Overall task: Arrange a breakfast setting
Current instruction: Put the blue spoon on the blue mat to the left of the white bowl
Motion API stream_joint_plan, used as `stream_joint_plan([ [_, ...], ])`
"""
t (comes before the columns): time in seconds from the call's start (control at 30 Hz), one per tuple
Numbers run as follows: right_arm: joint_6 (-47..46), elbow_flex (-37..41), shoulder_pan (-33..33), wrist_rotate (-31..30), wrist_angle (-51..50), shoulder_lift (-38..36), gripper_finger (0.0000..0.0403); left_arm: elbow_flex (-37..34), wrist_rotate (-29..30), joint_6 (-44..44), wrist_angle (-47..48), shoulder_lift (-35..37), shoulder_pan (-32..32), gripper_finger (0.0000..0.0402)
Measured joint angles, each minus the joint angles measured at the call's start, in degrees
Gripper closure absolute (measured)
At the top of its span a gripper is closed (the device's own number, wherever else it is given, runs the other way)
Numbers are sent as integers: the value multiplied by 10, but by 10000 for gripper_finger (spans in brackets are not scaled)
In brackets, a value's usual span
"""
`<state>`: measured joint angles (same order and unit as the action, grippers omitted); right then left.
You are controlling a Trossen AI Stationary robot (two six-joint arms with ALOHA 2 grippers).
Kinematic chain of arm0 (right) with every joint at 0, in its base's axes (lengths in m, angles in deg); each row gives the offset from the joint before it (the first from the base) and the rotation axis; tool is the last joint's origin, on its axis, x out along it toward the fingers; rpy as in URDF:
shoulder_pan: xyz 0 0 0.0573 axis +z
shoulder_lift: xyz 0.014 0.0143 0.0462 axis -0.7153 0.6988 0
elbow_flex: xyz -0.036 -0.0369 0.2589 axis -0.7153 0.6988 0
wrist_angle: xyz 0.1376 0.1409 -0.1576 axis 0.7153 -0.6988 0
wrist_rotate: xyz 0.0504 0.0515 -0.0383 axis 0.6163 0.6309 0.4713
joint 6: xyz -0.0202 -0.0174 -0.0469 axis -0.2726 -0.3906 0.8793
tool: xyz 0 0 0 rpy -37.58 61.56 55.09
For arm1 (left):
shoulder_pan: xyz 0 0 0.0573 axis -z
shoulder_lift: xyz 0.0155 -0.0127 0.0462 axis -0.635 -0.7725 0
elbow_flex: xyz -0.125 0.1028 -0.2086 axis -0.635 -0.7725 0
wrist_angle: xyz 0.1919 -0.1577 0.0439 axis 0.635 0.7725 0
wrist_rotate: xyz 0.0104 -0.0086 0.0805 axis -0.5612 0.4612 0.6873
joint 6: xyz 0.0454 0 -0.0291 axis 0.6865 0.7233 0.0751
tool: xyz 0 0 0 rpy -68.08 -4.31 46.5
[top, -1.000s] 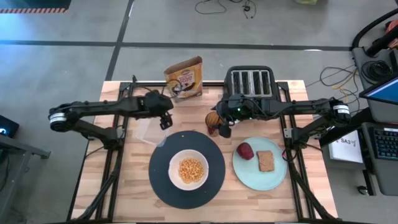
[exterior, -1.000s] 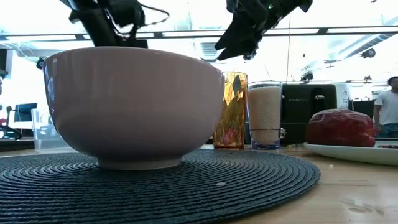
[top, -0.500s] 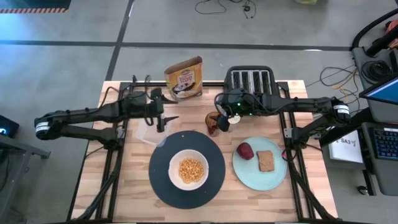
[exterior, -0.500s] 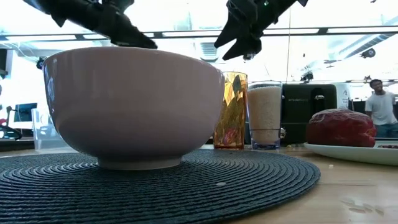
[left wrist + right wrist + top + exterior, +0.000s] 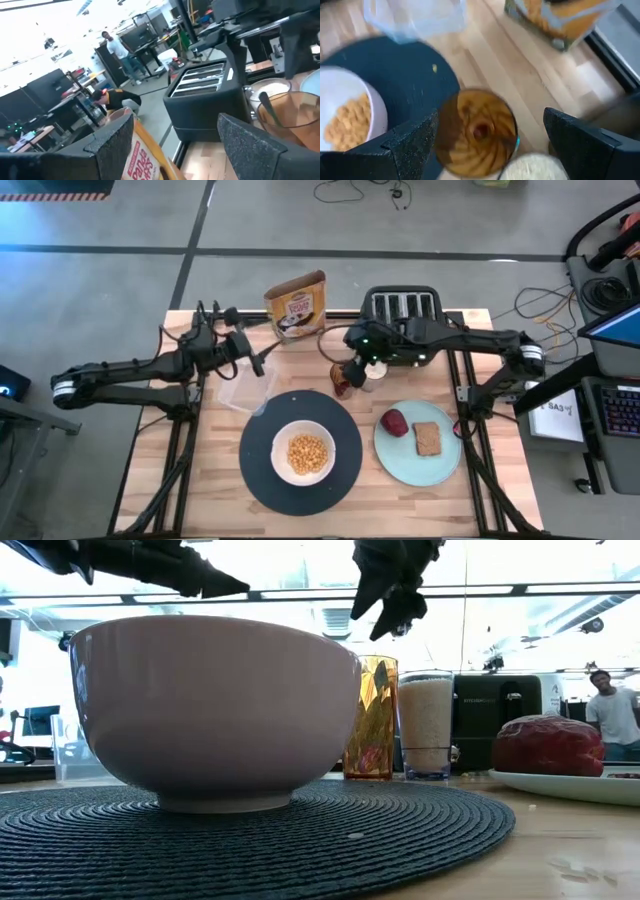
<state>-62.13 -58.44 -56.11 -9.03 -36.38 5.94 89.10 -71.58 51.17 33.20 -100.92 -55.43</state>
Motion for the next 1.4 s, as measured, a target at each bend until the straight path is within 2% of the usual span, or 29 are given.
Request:
stream_joint_plan([
  [0.1, -6, -56, 1, 1, -88, 32, 51, -7, 1, 0, 1, 1, 0, 130],
  [0.23, -65, -130, -13, 0, -223, 85, 53, -21, 5, 2, 2, 0, 0, 130],
  [0.37, -68, -189, -22, 0, -316, 142, 68, -30, 5, 2, 1, 0, 0, 130],
  [0.67, -63, -319, -28, 4, -384, 222, 107, -33, 5, 10, 0, 0, -1, 130],
  [0.93, -87, -330, -29, 4, -409, 223, 134, -41, 5, 10, 1, -1, -1, 130],
  [1.4, -94, -313, -27, 0, -393, 223, 184, -52, 5, 0, 0, -1, -1, 130],
])
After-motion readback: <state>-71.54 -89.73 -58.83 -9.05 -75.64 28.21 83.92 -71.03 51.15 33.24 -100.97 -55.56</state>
